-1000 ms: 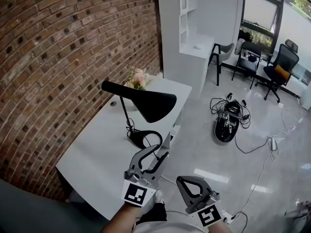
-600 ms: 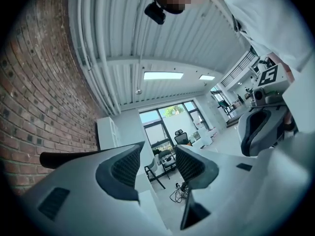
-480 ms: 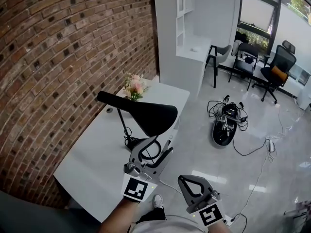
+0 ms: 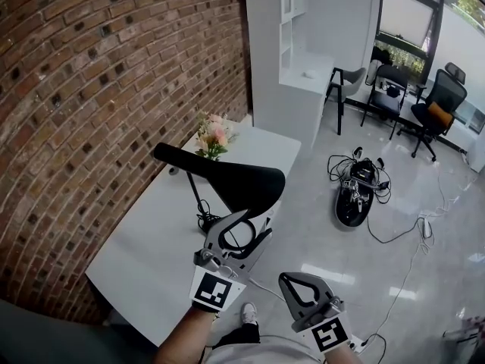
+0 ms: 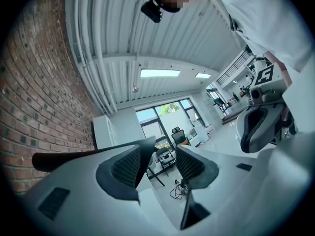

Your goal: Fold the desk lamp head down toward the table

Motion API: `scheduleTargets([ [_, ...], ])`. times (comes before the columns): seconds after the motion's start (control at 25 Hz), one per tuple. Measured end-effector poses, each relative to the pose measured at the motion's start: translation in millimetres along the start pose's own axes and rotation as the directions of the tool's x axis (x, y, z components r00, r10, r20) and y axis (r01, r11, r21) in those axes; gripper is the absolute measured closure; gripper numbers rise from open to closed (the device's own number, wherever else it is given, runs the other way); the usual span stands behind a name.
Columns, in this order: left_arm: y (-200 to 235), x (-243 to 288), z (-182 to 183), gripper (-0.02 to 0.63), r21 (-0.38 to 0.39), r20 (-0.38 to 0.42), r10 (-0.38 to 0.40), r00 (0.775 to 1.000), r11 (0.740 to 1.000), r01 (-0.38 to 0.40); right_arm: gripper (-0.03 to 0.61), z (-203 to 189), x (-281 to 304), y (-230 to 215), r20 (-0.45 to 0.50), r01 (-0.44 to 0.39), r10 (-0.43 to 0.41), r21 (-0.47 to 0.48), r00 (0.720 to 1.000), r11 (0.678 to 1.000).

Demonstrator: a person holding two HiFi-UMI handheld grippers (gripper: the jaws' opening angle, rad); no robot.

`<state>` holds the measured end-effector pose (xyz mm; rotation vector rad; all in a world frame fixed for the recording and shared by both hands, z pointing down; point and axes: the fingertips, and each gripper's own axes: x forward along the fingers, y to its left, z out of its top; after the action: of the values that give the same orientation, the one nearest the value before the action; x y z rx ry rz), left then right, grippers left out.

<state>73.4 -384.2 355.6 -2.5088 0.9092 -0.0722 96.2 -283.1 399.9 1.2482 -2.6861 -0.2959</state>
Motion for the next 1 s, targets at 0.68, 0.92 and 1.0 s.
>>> scheduleTargets([
  [0.68, -8, -9, -47, 0.405, -0.082, -0.111, -0.028, 0.993, 0.996, 0.019, 0.563, -2, 10, 1, 0.002, -0.011, 0.011, 0.027, 1.0, 1.0],
  [0.92, -9, -13, -64, 0.405, -0.127, -0.139, -0.026, 0.99, 0.992, 0.008, 0.563, -6, 14, 1, -0.002, -0.002, 0.002, 0.058, 1.0, 0.998],
  [1.0, -8, -14, -68, 0.405, -0.144, -0.145, -0.028, 0.989, 0.99, 0.006, 0.563, -5, 17, 0, -0.001, 0.0, 0.001, 0.052, 1.0, 0.999],
])
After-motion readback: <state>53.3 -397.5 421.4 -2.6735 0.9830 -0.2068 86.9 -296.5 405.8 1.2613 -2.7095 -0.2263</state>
